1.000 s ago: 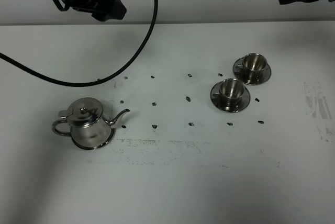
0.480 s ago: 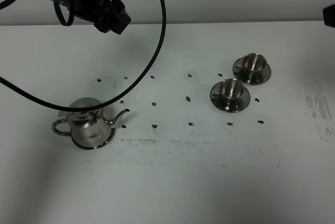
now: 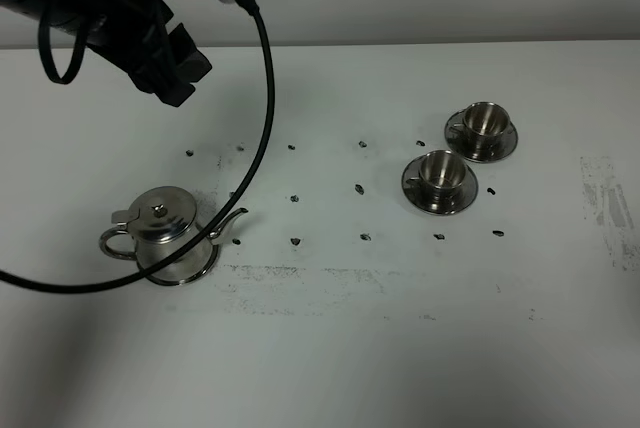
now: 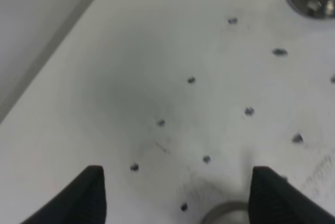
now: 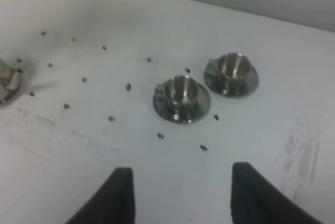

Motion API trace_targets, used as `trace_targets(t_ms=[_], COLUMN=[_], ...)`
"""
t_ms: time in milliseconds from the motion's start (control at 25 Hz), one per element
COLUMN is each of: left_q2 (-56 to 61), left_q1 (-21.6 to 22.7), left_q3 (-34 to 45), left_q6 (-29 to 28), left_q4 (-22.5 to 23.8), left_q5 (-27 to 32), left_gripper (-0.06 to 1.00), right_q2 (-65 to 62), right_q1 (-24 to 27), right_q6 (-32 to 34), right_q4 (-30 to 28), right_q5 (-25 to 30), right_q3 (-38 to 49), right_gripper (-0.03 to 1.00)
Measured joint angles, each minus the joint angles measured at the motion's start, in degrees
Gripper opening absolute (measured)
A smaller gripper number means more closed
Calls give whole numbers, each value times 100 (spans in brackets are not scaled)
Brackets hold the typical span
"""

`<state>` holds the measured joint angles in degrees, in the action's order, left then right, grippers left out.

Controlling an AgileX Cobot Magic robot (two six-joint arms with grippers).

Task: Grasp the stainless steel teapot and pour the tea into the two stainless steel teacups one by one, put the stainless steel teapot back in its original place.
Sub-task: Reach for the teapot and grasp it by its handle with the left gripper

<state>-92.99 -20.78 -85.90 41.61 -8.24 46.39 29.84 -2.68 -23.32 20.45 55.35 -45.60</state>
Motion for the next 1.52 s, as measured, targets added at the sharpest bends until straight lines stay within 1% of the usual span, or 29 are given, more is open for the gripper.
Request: trace_targets(t_ms=[40,200,400,600,800,960,1160,1360,1520], left_q2=[33,101,109,109,109,109,109,109,109], left_q1=[0,0,-11,-11,-11,-11,-11,-11,-11], left_q3=[0,0,0,0,0,0,0,0,0], left_q6=[100,299,332,309,270,251,245,241,241], left_q4=[13,80,471,561,568,574,579,643,790], left_q5=[178,548,770,809,809,809,853,903,933], left_gripper=[57,57,57,57,57,57,57,57,57], right_q2=[-199,-984,-1843,-2457,-2782,-2869,-2936,-3020,-3020], right_q1=[0,0,0,0,0,0,0,210,224], right_q6=[88,410,773,874,910,1177,1202,1219,1236], right_q4=[-104,-449,-939,-1006,-1092,-1267,-1285,-1153,-1071], right_q5=[67,249,467,466,631,652,652,652,652], right_q3=[78,338,891,1459,1707,1730,1730,1730,1730], right_gripper=[43,43,43,43,43,42,38,35,32])
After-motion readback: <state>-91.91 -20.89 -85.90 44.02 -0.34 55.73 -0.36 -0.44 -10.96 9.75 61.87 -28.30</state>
